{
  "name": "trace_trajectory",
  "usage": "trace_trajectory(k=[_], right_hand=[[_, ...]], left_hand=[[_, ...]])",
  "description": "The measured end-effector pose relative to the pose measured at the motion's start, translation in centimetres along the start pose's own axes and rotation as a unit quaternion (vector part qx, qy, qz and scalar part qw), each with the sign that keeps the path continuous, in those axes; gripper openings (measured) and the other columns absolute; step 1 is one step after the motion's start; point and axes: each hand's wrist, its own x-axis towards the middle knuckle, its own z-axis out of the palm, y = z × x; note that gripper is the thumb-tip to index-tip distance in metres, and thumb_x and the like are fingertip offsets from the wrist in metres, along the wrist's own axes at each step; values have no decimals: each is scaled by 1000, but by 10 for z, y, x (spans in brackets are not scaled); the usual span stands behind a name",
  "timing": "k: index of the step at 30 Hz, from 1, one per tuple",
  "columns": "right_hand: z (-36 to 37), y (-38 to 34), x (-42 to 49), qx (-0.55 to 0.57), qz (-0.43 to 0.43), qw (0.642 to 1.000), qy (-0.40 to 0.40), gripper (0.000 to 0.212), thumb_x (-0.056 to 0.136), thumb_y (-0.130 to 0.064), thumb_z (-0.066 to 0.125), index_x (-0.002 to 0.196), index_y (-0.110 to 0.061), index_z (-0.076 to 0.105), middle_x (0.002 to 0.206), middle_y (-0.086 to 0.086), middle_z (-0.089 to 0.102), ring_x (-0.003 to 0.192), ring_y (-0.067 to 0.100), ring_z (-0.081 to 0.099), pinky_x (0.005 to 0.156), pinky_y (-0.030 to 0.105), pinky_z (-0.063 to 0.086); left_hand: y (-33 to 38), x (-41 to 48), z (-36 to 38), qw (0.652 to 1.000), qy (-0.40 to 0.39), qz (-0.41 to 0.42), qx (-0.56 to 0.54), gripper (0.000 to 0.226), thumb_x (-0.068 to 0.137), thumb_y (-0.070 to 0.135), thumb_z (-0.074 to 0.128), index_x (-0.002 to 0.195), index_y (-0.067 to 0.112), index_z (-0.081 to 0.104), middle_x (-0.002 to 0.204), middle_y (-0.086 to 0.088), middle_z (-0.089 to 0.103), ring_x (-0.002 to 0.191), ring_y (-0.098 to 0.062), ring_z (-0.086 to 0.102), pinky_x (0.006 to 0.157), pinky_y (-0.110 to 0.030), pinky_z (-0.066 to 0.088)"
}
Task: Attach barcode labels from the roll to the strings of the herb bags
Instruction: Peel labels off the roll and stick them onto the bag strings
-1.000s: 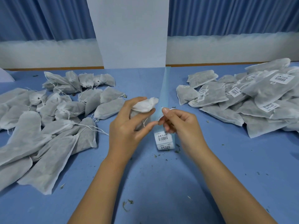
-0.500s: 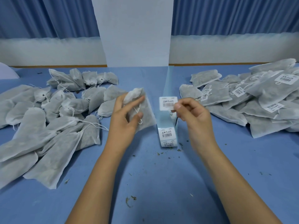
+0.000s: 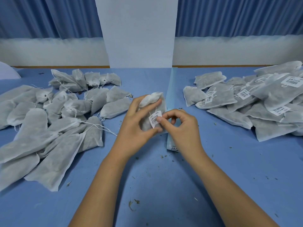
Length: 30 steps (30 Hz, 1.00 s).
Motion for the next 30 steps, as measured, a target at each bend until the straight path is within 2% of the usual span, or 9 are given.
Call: trace_trajectory(k=[3,7,9,12,15,18,22,25,30], right_hand=[[1,0,1,-20,-5,1000,13,15,76,-21,78,68,-26,66,72,-7,64,73,20,50,80,41,46],[3,1,0,-74,-42,996,20,16,76,-26,78,70,-32,64,68,-27,60,74,8,48,78,16,35],[4,1,0,-102,-67,992,27,13,77,-28,78,72,-29,66,68,-22,61,74,6,46,76,13,30],[9,-2,3,-157,-94,982,43,17,77,-30,78,86,-19,69,82,-11,64,79,9,49,79,21,28],[11,-8,9,-121,-43,992,21,49,75,-35,79,117,-20,58,96,-15,62,92,8,50,90,23,26],[14,-12,19,-57,15,998,-35,36,77,-33,76,110,-25,63,99,-9,63,106,15,53,103,31,33],[20,-18,39,-14,73,997,-35,20,77,-28,77,94,-18,71,99,5,69,104,23,56,98,43,42],[19,-24,51,36,90,995,-12,17,76,-21,78,87,-10,73,86,3,71,81,12,60,85,31,49],[7,-33,62,66,77,995,25,12,79,-16,76,86,-9,70,81,2,68,76,11,60,73,20,48]], left_hand=[[3,-1,0,1000,11,-9,-25,55,80,19,76,128,35,57,131,18,44,124,5,44,99,-13,38],[6,1,1,998,52,1,-24,39,90,6,65,125,22,60,129,4,50,119,7,47,93,-9,37],[6,2,2,997,66,2,-27,41,89,1,65,124,21,60,126,4,50,118,9,47,92,-8,37],[4,2,-1,997,81,7,-17,44,88,1,67,123,25,60,121,5,52,116,5,49,92,-11,40],[-1,1,-8,996,91,12,-7,44,87,5,69,124,26,61,120,9,52,116,3,49,96,-13,39],[-4,5,-14,996,88,12,-3,49,85,10,72,128,30,59,121,15,51,115,4,48,94,-15,39],[1,22,-21,995,92,-18,-28,76,81,15,77,136,51,38,128,33,51,116,9,48,97,-19,43],[5,40,-23,978,144,-121,-84,71,82,18,77,140,37,41,111,19,60,101,15,56,95,-27,50],[22,66,-18,963,190,-149,-121,36,85,16,74,118,16,59,67,-3,59,65,-12,55,67,-26,49]])
